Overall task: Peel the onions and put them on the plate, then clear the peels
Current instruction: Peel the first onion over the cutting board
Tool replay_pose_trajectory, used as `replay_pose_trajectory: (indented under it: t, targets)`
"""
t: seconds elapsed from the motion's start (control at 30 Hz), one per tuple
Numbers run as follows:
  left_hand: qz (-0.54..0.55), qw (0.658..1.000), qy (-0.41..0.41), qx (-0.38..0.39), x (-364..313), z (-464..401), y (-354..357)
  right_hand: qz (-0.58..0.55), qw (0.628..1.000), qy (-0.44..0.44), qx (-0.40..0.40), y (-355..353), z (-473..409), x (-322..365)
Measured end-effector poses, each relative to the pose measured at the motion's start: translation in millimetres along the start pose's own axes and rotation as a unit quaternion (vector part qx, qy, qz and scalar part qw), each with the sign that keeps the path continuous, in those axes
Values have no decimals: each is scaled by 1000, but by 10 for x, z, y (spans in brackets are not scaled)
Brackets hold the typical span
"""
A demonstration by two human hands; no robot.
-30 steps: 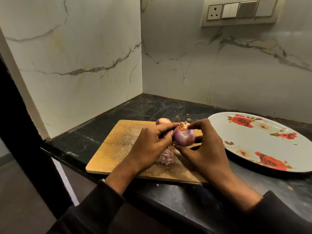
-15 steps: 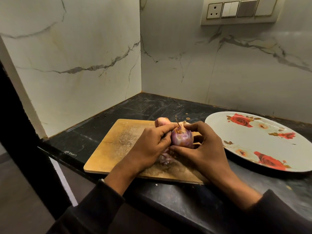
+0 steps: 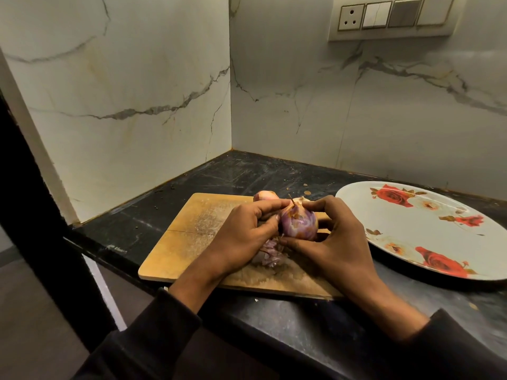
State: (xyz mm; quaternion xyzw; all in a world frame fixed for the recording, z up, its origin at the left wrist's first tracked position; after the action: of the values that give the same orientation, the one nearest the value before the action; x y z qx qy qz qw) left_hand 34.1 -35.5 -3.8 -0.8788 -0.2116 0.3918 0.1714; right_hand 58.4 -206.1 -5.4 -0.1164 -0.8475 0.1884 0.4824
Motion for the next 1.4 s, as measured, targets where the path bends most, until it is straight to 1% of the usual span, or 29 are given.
replay_pose_trajectory:
  t: [0.3, 0.43, 0.53, 0.63, 0.8, 0.93, 1.07, 1.13, 1.3, 1.4]
  targets:
    - [-13, 1000, 12, -20, -19, 8, -16, 11, 1000, -9, 4, 14, 5, 10]
    - [8, 998, 22, -52, -41, 7, -54, 8, 1000, -16, 3, 37, 35, 54]
    - [26, 998, 16, -46, -74, -5, -52, -9, 1000, 3, -1, 28, 27, 37]
    - [70, 997, -1, -29, -58, -10, -18, -24, 999, 27, 3, 10, 17, 6]
    - [70, 997, -5, -14, -40, -21, -12, -41, 998, 45, 6, -2, 29, 32]
    - [109, 993, -16, -31, -37, -16, -1, -45, 998, 50, 11, 1, 39, 39]
    - [80, 996, -8, -49, -49, -6, -27, -34, 999, 41, 12, 40, 36, 21]
    - [90, 994, -9, -61, -50, -2, -41, -46, 998, 41, 18, 58, 42, 22]
    - [125, 991, -29, -29, -55, -16, -8, -67, 996, 62, 22, 24, 20, 38]
    - [140, 989, -30, -44, -66, -9, -17, -98, 991, 83, 42, 26, -1, -6]
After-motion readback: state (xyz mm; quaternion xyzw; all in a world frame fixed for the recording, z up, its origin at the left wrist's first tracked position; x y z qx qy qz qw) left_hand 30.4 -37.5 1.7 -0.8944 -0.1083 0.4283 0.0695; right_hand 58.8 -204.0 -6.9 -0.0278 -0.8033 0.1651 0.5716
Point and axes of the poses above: each hand's wrist, its own z-axis away from the middle knuckle, its own y-axis out of the palm, x = y × z, the point moved 4 cm from there along -z, towards the middle knuckle, and after that the axes turned 14 degrees about y, right-handed, at the moved point
